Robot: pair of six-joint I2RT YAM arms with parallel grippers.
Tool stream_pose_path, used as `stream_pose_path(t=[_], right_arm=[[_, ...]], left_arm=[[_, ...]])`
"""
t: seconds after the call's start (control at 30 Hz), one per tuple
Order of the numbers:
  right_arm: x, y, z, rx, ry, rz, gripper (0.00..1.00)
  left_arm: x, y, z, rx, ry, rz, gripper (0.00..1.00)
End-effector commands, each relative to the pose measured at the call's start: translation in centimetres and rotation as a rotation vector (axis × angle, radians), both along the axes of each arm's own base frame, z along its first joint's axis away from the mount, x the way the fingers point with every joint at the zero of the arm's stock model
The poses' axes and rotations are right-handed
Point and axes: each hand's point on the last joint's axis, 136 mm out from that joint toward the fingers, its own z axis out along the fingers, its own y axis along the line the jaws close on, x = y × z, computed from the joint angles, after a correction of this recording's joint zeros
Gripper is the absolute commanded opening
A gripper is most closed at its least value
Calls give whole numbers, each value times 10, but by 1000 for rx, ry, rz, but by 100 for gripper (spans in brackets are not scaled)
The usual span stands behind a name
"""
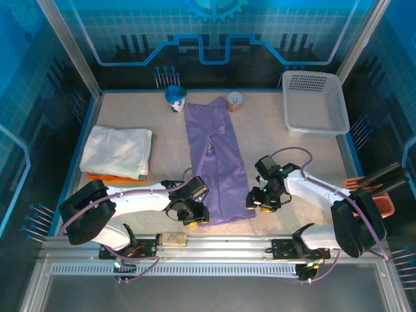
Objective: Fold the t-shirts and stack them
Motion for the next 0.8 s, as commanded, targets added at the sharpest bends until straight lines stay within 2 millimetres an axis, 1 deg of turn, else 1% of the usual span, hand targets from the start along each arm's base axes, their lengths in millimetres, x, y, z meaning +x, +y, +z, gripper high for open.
stream_pose_path(t=[0.0,0.1,0.23,0.47,0.6,0.77], right_arm=[[-5,16,-5,36,24,-16,54],[-7,22,-9,22,26,0,52],[-10,23,-17,13,37,1,50],[-9,9,-15,-55,8,-9,48],[-11,-1,-20,-108,8,-12,47],[-14,5,-26,-104,21,4,42]], left_arm=[[8,-23,-1,-61,-34,-12,40],[11,-25,-1,-58,-39,-14,37],[14,-26,-3,-49,-46,-13,34],[14,-23,-4,-22,-49,-22,31],[15,-22,-6,-9,-48,-24,29],[15,-22,-9,-3,-42,-25,25]])
